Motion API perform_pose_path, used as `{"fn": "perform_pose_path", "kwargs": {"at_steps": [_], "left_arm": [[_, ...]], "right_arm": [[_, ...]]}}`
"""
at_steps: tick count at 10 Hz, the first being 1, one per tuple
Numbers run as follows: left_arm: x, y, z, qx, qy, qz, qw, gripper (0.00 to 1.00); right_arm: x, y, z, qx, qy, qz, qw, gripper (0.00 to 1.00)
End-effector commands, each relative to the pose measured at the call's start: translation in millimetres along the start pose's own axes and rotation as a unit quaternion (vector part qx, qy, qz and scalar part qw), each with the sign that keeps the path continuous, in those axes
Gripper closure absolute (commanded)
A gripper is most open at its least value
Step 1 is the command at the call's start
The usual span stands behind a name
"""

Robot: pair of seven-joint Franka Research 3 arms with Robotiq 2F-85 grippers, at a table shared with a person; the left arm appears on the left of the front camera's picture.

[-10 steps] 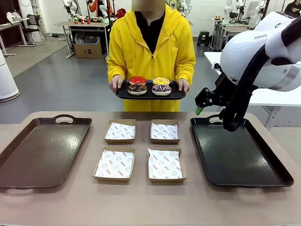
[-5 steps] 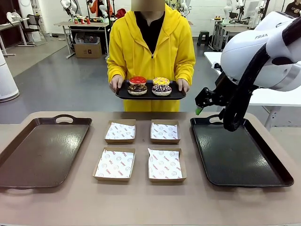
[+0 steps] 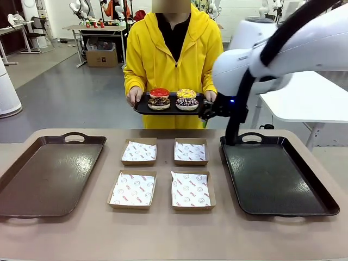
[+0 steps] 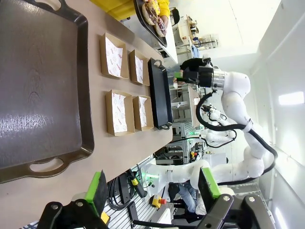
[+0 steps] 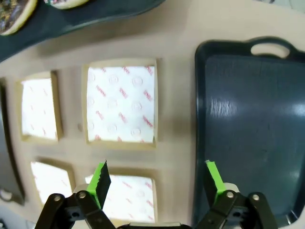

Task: Individually package the donuts and arrange them on the tray.
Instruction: Pick up one Paper togo box.

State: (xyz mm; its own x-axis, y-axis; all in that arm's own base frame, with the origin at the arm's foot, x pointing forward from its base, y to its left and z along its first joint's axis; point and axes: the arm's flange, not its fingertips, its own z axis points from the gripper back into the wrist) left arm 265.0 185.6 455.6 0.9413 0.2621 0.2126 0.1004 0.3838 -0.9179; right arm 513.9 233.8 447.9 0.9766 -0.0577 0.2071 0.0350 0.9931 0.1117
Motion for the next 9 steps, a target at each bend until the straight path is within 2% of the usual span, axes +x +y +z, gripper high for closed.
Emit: {"fn": "perform_pose_path", "kwargs": {"at_steps": [1,2,4,9], "left_arm": [[0,0,1,-0.009,-0.004,-0.006,1.0,0.0],[0,0,1,-0.009,-0.004,-0.006,1.0,0.0],[0,0,1,-0.009,-0.004,-0.006,1.0,0.0],[0,0,1,-0.009,-0.004,-0.006,1.0,0.0]], "right_arm": [[41,37,-20,-0.05,0.01,-0.017,0.999,0.0],[54,44,-32,-0.047,0.013,-0.01,0.999,0.0],[66,36,-55,-0.037,0.013,-0.003,0.999,0.0],[54,-7,-104,-0.028,0.041,-0.011,0.999,0.0]]}}
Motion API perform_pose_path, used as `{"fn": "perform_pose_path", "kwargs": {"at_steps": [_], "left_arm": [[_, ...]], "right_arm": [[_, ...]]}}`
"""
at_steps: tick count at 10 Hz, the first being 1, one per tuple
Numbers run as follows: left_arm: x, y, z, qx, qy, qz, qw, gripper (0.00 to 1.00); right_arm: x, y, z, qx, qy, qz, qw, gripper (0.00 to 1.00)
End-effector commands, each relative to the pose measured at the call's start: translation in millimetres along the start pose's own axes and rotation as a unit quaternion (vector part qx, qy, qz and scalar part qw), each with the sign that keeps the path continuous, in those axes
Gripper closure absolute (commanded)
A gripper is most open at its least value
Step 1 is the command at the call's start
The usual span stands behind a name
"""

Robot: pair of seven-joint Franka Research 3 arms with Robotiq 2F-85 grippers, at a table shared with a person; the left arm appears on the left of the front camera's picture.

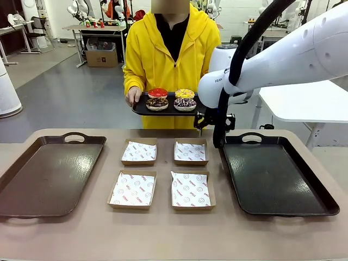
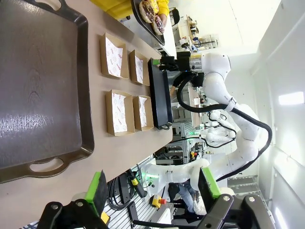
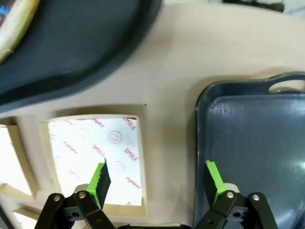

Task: Individually package the donuts and arrange them on the tray.
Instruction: Pick up one Paper togo box.

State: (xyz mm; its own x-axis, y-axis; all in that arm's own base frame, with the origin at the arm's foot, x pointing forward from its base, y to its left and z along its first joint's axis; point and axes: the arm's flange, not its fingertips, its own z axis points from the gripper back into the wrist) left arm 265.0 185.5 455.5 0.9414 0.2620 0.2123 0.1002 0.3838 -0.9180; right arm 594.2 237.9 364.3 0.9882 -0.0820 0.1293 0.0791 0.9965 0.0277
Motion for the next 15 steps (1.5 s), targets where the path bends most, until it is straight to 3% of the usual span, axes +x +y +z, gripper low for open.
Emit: {"fn": "perform_pose_path", "kwargs": {"at_steps": [1,9,15], "left_arm": [[0,0,2,-0.009,-0.005,-0.006,1.0,0.0],[0,0,2,-0.009,-0.005,-0.006,1.0,0.0],[0,0,2,-0.009,-0.005,-0.006,1.0,0.0]], "right_arm": [[-11,-5,-9,0.021,0.005,0.008,1.0,0.0],[-6,-4,-9,0.004,0.007,0.001,1.0,0.0],[-12,31,-35,-0.008,0.036,-0.002,0.999,0.0]]}}
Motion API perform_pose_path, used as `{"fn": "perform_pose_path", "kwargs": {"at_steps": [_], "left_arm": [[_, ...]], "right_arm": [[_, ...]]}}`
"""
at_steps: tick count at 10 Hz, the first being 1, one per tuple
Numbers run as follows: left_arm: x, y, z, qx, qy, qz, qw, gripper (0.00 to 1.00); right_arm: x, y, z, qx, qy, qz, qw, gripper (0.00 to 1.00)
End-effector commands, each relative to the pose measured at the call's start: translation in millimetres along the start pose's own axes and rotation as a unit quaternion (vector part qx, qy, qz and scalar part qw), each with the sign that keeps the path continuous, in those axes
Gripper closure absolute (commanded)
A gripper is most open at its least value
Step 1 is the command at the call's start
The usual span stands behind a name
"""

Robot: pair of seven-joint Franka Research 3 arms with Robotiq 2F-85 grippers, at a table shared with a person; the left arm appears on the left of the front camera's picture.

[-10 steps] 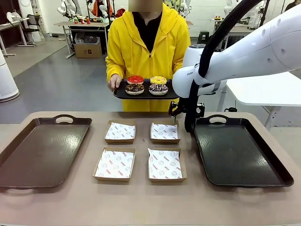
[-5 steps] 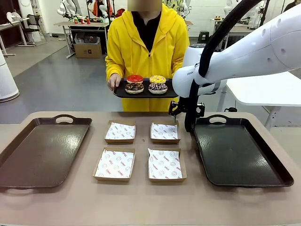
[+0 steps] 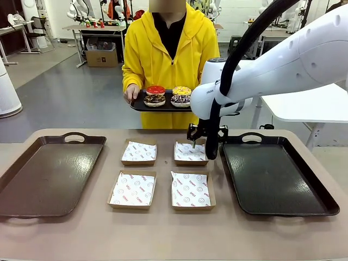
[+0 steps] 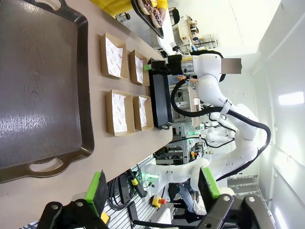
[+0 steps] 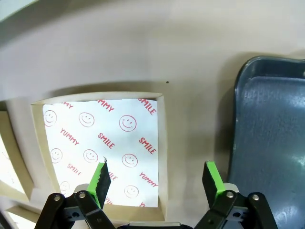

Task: Individually package the donuts and arrange them on the tray.
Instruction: Pick up one Paper togo box.

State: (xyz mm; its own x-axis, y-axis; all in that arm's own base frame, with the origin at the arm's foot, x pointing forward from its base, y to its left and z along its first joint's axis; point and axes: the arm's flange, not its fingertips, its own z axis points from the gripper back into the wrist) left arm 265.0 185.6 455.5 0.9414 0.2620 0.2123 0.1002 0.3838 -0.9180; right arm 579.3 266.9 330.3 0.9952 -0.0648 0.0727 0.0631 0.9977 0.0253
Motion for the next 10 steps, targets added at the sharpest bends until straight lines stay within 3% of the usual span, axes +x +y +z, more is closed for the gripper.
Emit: {"fn": "perform_pose_path", "kwargs": {"at_steps": [1,3,4,5,6,8,9,10], "left_arm": [[-0.3,-0.2,1.5,-0.009,-0.005,-0.006,1.0,0.0],[-0.3,-0.2,1.5,-0.009,-0.005,-0.006,1.0,0.0],[-0.3,-0.2,1.5,-0.009,-0.005,-0.006,1.0,0.0],[-0.3,-0.2,1.5,-0.009,-0.005,-0.006,1.0,0.0],[-0.3,-0.2,1.5,-0.009,-0.005,-0.006,1.0,0.0],[-0.3,-0.2,1.5,-0.009,-0.005,-0.006,1.0,0.0],[-0.3,-0.2,1.5,-0.009,-0.005,-0.006,1.0,0.0],[-0.3,-0.2,1.5,-0.009,-0.005,-0.006,1.0,0.0]], "right_arm": [[10.1,3.8,-4.8,-0.008,0.01,-0.011,1.0,0.0],[12.4,3.7,-8.7,-0.002,0.017,-0.003,1.0,0.0],[13.2,3.3,-9.0,0.004,0.014,0.001,1.0,0.56],[13.3,3.7,-9.1,0.005,0.013,0.0,1.0,0.59],[13.9,3.2,-8.4,0.007,0.015,-0.002,1.0,1.0],[15.4,1.4,-10.4,0.009,0.02,-0.004,1.0,1.0],[15.6,0.6,-11.1,0.01,0.021,-0.004,1.0,0.86],[15.6,-0.1,-11.1,0.012,0.021,-0.005,1.0,0.96]]}}
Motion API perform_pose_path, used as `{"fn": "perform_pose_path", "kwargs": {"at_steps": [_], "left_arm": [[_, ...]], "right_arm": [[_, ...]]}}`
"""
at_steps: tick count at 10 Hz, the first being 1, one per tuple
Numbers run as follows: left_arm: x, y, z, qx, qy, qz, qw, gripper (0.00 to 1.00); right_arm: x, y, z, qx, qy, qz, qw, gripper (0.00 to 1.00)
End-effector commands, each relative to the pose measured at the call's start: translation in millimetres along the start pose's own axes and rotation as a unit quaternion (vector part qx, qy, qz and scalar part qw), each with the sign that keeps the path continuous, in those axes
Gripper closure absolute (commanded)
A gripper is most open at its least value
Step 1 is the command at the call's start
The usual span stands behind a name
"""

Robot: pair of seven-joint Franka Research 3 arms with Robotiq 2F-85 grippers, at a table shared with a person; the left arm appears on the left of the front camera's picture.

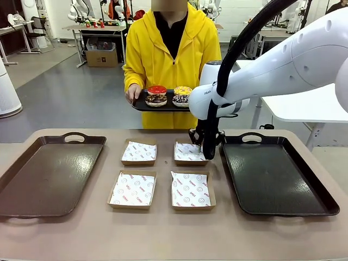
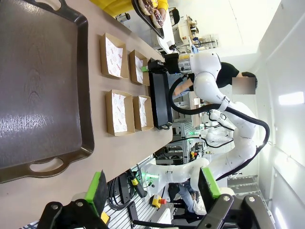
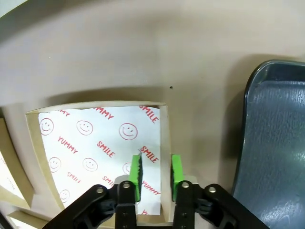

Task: Individually package the donuts and arrange them on the tray.
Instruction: Pick up one Paper togo box.

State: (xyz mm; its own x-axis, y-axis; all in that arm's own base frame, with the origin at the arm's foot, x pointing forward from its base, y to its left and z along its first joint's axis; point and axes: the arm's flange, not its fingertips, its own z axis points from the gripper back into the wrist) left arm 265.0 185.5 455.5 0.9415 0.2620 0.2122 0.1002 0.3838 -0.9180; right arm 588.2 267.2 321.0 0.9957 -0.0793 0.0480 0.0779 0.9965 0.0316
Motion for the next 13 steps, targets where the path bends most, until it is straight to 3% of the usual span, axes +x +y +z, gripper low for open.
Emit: {"fn": "perform_pose_path", "kwargs": {"at_steps": [1,7,13], "left_arm": [[0,0,2,-0.009,-0.005,-0.006,1.0,0.0],[0,0,2,-0.009,-0.005,-0.006,1.0,0.0],[0,0,2,-0.009,-0.005,-0.006,1.0,0.0]], "right_arm": [[8,-1,-2,0.01,0.009,0.001,1.0,1.0],[4,-1,12,0.015,0.02,-0.03,0.999,1.0],[-9,9,137,-0.019,-0.005,0.004,1.0,1.0]]}}
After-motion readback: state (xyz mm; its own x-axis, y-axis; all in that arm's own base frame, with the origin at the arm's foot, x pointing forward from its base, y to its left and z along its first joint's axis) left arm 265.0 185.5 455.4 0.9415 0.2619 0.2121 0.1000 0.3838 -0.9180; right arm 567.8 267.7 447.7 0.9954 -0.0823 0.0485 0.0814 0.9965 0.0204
